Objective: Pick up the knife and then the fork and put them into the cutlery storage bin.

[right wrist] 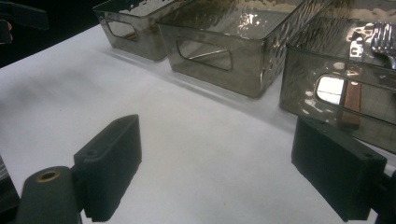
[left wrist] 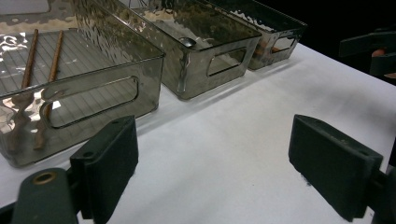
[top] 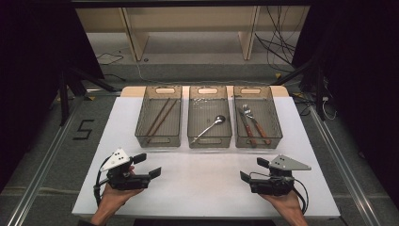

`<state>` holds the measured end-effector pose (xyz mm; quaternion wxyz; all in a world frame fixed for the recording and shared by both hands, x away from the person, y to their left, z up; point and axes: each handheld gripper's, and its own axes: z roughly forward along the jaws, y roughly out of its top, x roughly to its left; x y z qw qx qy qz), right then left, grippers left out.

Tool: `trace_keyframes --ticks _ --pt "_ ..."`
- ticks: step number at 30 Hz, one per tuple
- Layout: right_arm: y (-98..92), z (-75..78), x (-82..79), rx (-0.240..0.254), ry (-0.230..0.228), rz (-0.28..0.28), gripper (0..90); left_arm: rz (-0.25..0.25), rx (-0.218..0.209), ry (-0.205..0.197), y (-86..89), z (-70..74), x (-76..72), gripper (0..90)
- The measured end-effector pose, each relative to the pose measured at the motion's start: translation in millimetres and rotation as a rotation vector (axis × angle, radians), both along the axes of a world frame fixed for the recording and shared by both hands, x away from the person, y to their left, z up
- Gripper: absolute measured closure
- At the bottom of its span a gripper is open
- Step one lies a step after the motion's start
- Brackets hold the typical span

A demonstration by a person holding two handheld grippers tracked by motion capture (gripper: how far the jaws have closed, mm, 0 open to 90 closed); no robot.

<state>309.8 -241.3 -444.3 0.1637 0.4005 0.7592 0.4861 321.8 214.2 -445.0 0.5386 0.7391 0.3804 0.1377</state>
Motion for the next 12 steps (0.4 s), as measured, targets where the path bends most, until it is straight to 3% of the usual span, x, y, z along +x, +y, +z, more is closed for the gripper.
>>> trace_keyframes --ticks 12 --pt "0.1 0.4 -0.2 0.005 -0.009 -0.001 16.8 0.001 0.001 -0.001 0.1 0.0 0.0 15.5"
